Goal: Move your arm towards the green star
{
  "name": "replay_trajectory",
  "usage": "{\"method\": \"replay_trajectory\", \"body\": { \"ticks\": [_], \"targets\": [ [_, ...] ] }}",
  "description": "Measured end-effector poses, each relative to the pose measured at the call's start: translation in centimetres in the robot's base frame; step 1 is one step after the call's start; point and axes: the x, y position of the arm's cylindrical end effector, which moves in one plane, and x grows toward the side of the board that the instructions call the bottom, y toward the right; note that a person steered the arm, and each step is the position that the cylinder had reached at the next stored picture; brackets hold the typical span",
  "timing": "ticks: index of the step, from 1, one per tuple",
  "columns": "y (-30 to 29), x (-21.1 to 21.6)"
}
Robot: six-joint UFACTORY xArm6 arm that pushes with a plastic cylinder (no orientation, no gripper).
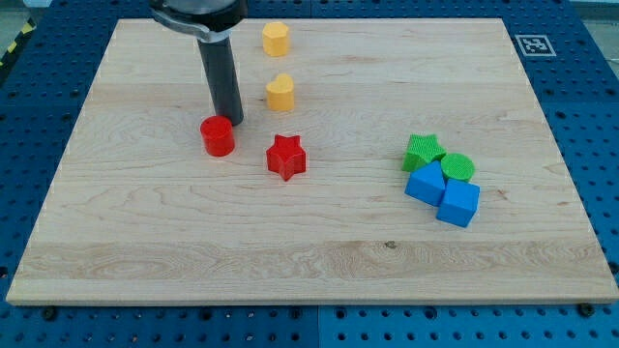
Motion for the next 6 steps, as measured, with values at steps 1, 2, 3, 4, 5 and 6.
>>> {"method": "replay_trajectory", "body": {
  "ticks": [1,2,3,4,5,6],
  "targets": [
    [0.0,0.8],
    [0.0,2.1],
    [1.1,2.0],
    [7.2,1.2],
    [13.0,1.2],
    [15.3,1.2]
  ]
}}
